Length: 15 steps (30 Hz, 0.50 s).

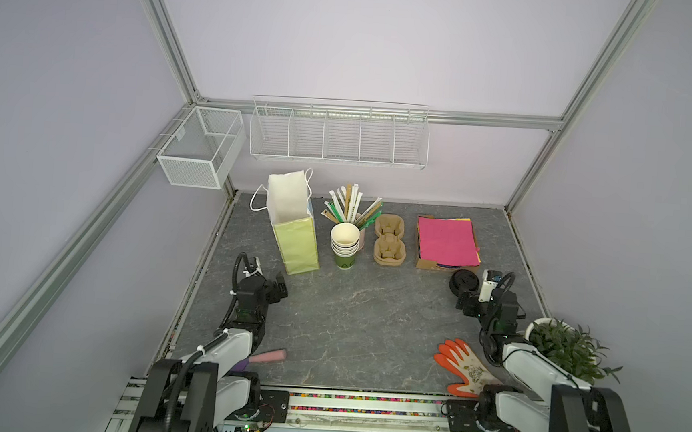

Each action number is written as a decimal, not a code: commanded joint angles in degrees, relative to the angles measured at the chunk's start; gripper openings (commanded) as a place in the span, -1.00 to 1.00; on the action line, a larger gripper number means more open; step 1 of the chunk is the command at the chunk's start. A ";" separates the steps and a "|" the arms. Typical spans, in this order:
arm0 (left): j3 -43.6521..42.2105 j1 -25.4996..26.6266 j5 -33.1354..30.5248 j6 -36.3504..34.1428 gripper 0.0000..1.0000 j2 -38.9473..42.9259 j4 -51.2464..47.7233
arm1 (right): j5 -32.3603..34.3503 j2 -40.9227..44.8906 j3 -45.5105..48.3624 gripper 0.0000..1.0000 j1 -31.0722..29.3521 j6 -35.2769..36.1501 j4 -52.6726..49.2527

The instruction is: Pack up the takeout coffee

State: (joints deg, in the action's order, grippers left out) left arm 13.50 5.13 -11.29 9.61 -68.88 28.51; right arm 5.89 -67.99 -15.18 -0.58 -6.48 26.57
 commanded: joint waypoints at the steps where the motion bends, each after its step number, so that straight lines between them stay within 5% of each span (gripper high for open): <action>1: 8.61 -0.73 -8.98 -7.35 0.98 -20.15 24.45 | -3.11 -19.84 -6.93 0.77 1.26 8.36 23.32; 15: 8.63 -0.73 -8.93 -7.23 0.98 -20.05 24.37 | -3.11 -19.82 -6.97 0.76 1.26 8.37 23.35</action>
State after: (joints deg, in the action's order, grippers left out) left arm 20.34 4.86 -17.65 5.04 -87.88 46.09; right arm 4.38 -86.72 -20.75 0.25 -1.28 42.83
